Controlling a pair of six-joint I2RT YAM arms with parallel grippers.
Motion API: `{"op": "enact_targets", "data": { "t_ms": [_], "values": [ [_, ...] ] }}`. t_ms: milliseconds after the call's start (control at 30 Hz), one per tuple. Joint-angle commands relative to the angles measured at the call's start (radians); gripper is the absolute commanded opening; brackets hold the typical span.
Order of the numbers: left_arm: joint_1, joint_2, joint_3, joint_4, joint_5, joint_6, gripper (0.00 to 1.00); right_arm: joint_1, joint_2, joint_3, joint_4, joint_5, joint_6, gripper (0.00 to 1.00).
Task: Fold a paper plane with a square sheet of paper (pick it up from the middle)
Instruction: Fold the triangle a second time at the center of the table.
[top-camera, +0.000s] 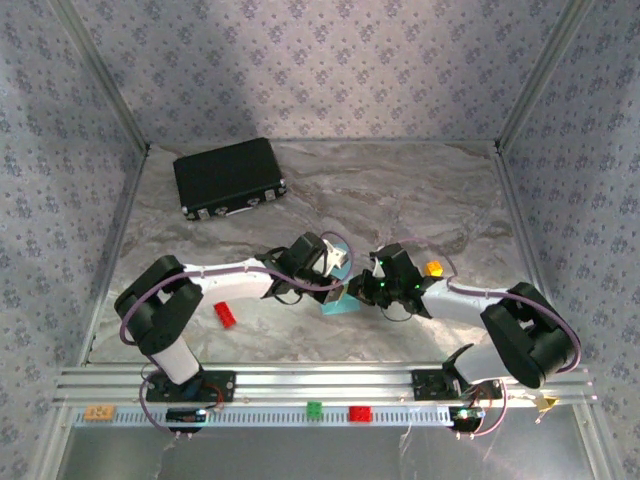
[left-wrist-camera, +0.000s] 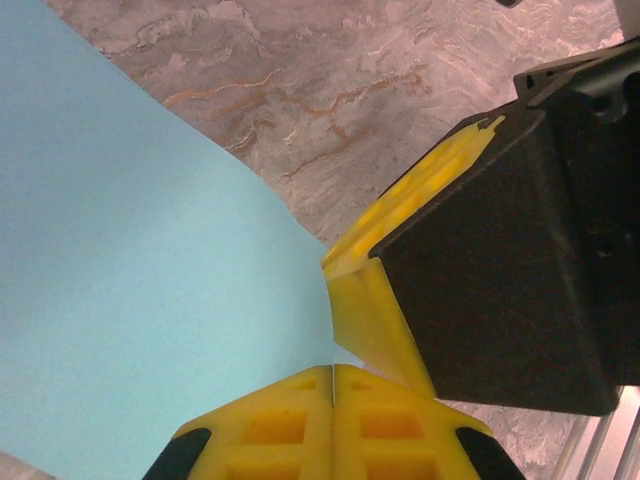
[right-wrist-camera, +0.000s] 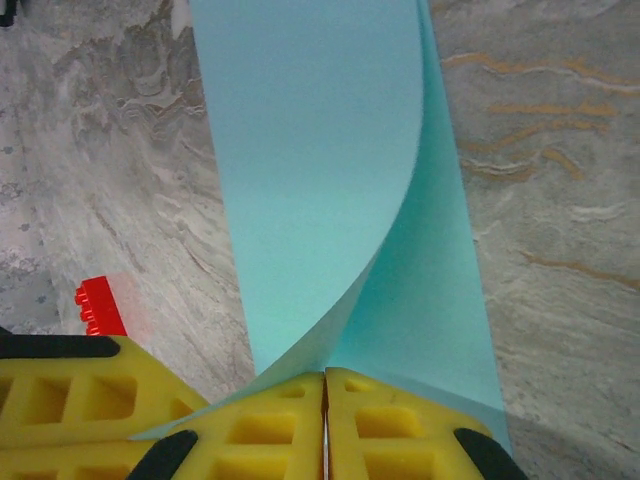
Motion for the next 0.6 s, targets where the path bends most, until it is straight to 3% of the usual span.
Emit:
{"op": "enact_targets", "data": {
  "t_ms": [0, 567],
  "values": [
    [0.013, 0.01, 0.015, 0.0, 0.031, 0.004, 0.0, 0.007, 0.019, 0.024, -0.062, 0.038, -0.005, 0.09],
    [0.069, 0.04, -0.007, 0.015, 0.041, -0.005, 0.0, 0.005, 0.097, 0.062, -0.223, 0.091, -0.072, 0.06]
  ]
}}
